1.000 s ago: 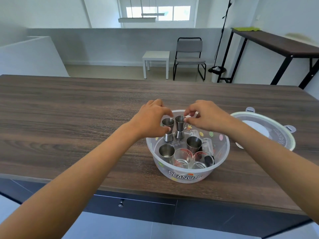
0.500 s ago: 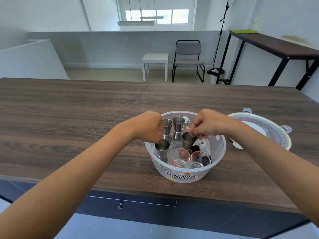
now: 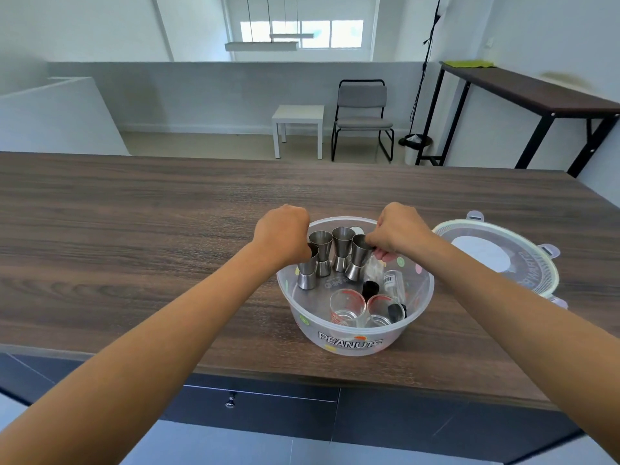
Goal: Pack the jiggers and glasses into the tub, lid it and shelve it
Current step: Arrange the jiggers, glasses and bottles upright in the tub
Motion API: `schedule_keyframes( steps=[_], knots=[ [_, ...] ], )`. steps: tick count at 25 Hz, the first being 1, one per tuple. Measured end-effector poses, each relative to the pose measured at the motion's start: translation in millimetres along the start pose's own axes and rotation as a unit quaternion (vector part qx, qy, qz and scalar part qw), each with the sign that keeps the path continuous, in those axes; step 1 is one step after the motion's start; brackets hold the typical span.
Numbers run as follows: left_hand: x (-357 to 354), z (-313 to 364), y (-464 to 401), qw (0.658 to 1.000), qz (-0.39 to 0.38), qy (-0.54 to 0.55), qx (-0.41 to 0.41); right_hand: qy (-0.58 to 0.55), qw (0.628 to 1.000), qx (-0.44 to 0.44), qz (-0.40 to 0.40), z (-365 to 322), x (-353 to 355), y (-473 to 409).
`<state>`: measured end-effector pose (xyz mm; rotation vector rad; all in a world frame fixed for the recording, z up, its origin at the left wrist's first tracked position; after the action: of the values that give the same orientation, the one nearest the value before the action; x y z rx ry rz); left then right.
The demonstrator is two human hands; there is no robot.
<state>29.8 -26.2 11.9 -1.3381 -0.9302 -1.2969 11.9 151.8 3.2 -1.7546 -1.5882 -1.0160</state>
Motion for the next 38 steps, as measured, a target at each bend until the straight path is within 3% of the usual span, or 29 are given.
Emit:
schedule_keyframes(
  steps=[10, 14, 15, 17, 19, 21, 23, 27, 32, 38],
  knots=[
    [11, 5, 11, 0.999, 0.017, 0.025, -0.026, 0.122, 0.984, 0.079, 0.107, 2, -8, 1],
    [17, 17, 24, 0.993, -0.058, 0.083, -0.06, 0.147, 0.97, 0.13, 0.144, 0, 13, 17],
    [17, 19, 26, 0.987, -0.1, 0.104, -0.064, 0.135, 0.974, 0.147, 0.105, 2, 21, 21],
    [14, 23, 31, 0.969, -0.191, 0.14, -0.073, 0.09, 0.98, 0.159, -0.081, 4, 31, 36],
    [9, 28, 34, 0.955, -0.24, 0.152, -0.082, 0.082, 0.949, 0.15, -0.264, 5, 33, 57],
    [2, 34, 33, 0.954, -0.244, 0.149, -0.085, 0.145, 0.927, 0.164, -0.305, 7, 29, 68],
    [-2, 37, 33, 0.957, -0.237, 0.144, -0.082, 0.193, 0.925, 0.175, -0.277, 7, 21, 68],
    [3, 32, 32, 0.976, -0.173, 0.089, -0.094, 0.187, 0.937, 0.182, -0.232, 7, 11, 63],
    [12, 18, 31, 0.988, -0.119, -0.017, -0.095, 0.124, 0.957, 0.176, -0.196, -5, 5, 55],
    [8, 19, 34, 0.991, -0.056, -0.107, -0.055, 0.02, 0.984, 0.104, -0.144, -18, -9, 42]
  ],
)
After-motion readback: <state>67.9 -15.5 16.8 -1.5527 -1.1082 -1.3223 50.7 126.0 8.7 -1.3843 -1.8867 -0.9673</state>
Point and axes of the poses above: each hand's wrist, its own y-axis away from the middle knuckle, its own x-axis out of the back of the hand, z = x × y, the point moved 3 cm from there along -y, towards the middle knuckle, and after that the axes turned 3 degrees about z, right-handed, at the moved point
